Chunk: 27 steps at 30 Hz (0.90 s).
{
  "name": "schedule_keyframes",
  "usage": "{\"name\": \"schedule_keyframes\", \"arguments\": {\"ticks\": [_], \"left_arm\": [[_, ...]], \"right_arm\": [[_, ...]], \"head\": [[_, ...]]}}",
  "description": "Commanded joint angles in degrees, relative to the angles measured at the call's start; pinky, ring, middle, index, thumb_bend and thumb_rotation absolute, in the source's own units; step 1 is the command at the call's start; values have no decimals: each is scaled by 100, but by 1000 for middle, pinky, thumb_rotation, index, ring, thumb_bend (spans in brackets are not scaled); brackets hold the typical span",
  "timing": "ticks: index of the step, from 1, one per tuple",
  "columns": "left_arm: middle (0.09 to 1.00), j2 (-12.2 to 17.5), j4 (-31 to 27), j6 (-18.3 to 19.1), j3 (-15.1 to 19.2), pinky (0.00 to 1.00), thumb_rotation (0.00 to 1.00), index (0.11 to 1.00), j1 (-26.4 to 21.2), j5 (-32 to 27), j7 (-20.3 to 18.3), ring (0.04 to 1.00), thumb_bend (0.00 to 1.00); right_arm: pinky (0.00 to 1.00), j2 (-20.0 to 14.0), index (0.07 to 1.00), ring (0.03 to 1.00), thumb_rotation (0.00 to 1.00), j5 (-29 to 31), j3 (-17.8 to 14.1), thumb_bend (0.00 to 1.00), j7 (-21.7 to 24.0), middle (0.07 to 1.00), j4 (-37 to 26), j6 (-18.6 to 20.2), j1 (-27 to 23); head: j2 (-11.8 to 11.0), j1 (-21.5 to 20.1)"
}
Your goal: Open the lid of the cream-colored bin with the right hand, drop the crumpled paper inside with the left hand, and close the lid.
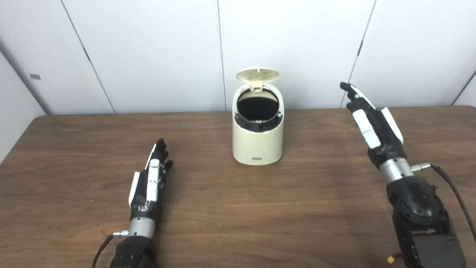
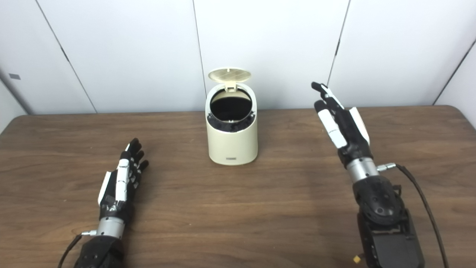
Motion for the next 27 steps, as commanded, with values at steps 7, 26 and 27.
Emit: {"name": "schedule_keyframes", "arguments": {"ticks": [7, 26, 27], "left_arm": [[1000, 65, 215, -207, -13, 1000, 1000, 1000, -25, -33, -25, 1000, 451], [1000, 8, 167, -136, -27, 1000, 990, 1000, -6, -251, -61, 1000, 432], [1000, 13, 181, -155, -32, 1000, 992, 1000, -11, -252, -72, 1000, 434]], "right_arm": [[837, 276, 848, 896, 983, -644, 348, 556, -106, 901, -179, 405, -752], [769, 450, 861, 870, 1000, -1077, 731, 525, -109, 884, 481, 132, -1630], [767, 450, 861, 869, 1000, -1074, 735, 528, -102, 883, 501, 137, -1657]], "head": [[-104, -155], [-149, -64], [-158, -55]]}}
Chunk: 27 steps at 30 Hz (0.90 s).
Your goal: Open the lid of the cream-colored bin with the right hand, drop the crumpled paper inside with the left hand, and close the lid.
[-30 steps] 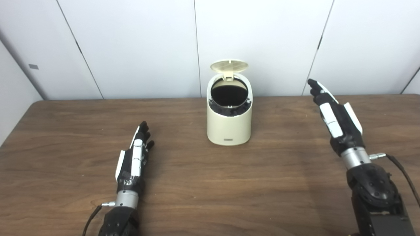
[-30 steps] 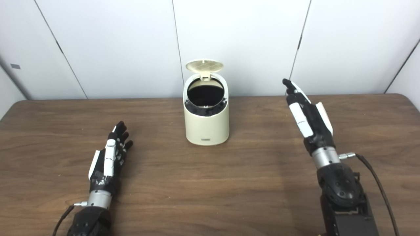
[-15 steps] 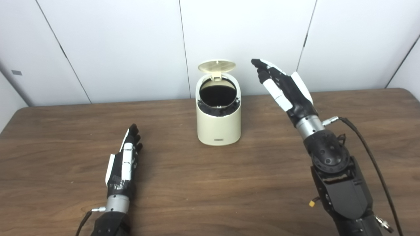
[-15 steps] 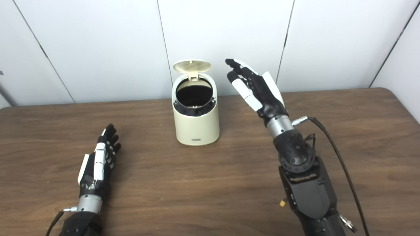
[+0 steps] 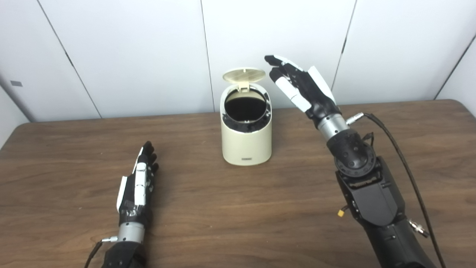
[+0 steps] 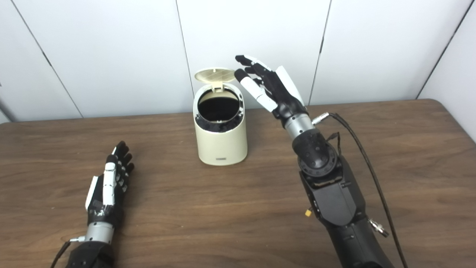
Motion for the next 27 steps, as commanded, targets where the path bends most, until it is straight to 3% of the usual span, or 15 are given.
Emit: {"name": "schedule_keyframes", "arguments": {"ticks": [1, 14, 20, 27], "left_arm": [[1000, 8, 107, -111, -26, 1000, 985, 1000, 33, -46, -39, 1000, 440], [998, -9, 111, -128, -62, 963, 987, 1000, 30, 34, 4, 978, 440], [992, -1, 149, -184, -102, 953, 953, 997, 18, 74, -16, 969, 461], [980, 14, 228, -192, -117, 954, 950, 983, -12, 143, 17, 966, 453]], "right_arm": [[771, 21, 863, 871, 1000, -32, -11, 531, -58, 883, -73, -279, -376], [811, -216, 877, 876, 974, -215, 248, 509, 207, 898, 177, -428, -642], [876, -479, 881, 913, 998, -527, 458, 502, 520, 917, -74, -269, -553], [875, -642, 862, 912, 980, -648, 468, 505, 767, 905, -408, -205, -386]], "head": [[-7, 12], [8, 63], [34, 101], [53, 129]]}}
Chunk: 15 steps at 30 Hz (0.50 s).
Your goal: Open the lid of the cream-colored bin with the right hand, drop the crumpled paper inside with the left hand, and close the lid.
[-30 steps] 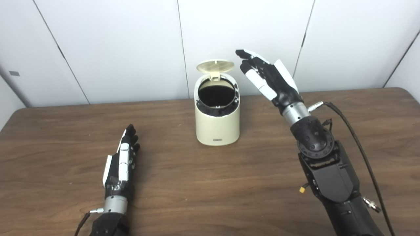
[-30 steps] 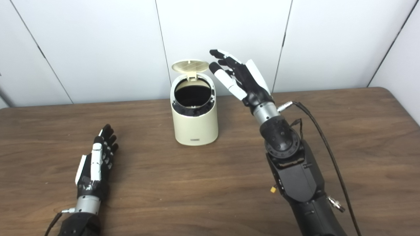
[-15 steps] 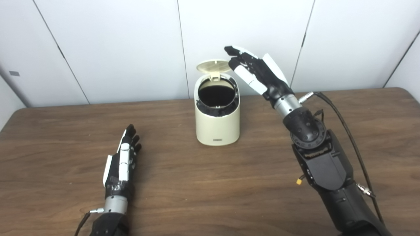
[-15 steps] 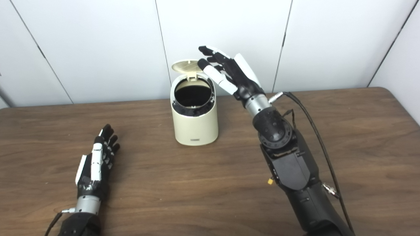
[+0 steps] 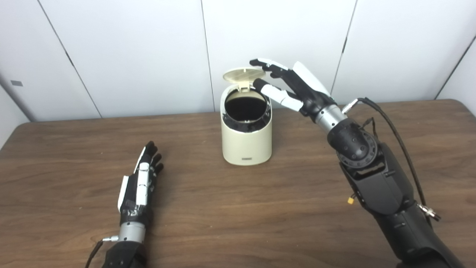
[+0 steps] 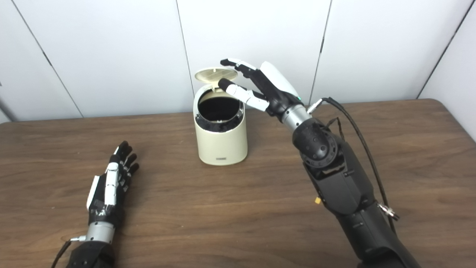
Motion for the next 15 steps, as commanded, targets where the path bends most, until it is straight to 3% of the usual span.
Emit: {"name": "schedule_keyframes", "arguments": {"ticks": [1, 15], "left_arm": [[983, 0, 190, -175, -52, 952, 955, 985, 4, 49, 3, 967, 451], [975, -28, 116, -114, -78, 959, 959, 968, 17, 35, 7, 966, 423]], "right_arm": [[877, -124, 861, 915, 981, -57, -29, 503, 65, 905, -275, -38, -119], [924, -303, 860, 957, 936, -263, -67, 472, 379, 917, -714, 8, 261]], "head": [[16, 5], [50, 38]]}}
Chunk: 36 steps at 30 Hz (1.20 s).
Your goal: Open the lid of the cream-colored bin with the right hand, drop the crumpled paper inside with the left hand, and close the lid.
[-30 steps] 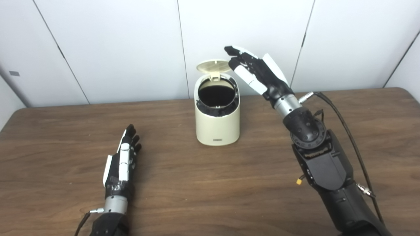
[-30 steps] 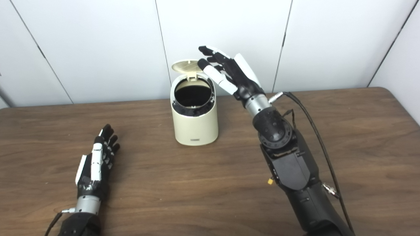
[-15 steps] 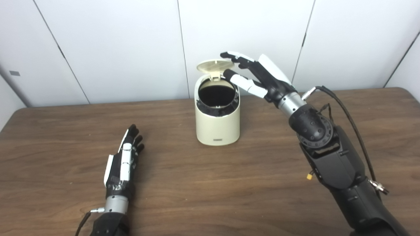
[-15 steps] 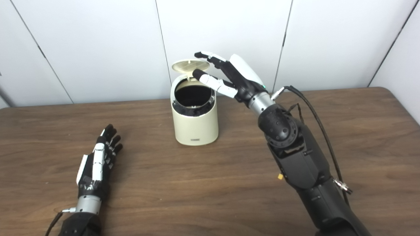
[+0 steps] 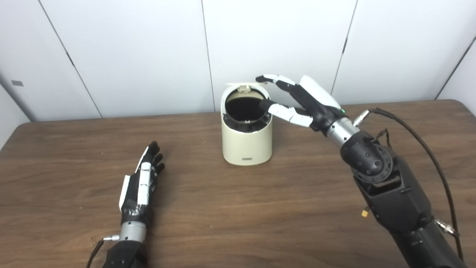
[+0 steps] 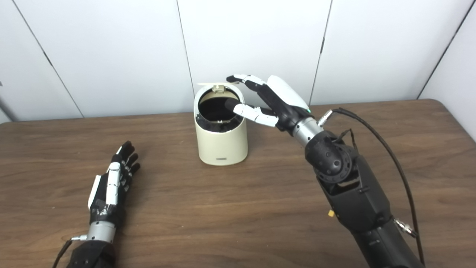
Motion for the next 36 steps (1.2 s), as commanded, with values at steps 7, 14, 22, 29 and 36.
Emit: {"name": "schedule_keyframes", "arguments": {"ticks": [7, 14, 22, 29, 36], "left_arm": [[982, -41, 57, -61, -59, 965, 986, 974, 41, 18, 13, 973, 405], [980, -45, 83, -72, -61, 963, 973, 969, 20, 50, 39, 973, 425], [981, -71, 100, -83, -96, 951, 985, 967, 22, 159, 59, 972, 414], [992, -83, 115, -99, -105, 960, 999, 976, 18, 111, 10, 981, 399], [986, -124, 95, -23, -87, 940, 977, 964, 14, 145, 91, 971, 410]], "right_arm": [[928, -17, 865, 965, 906, -19, -56, 488, 96, 917, -289, 78, -144], [920, -72, 881, 980, 926, -102, 83, 532, 282, 930, -233, 87, -105], [932, -154, 892, 1000, 935, -480, 542, 572, 573, 931, -119, 64, -169], [956, -246, 889, 1000, 946, -884, 882, 591, 775, 957, -103, 47, -212], [978, -305, 886, 1000, 954, -1094, 991, 585, 891, 962, -192, 75, -154]], "head": [[53, 24], [76, 45], [87, 102], [107, 147], [116, 163]]}}
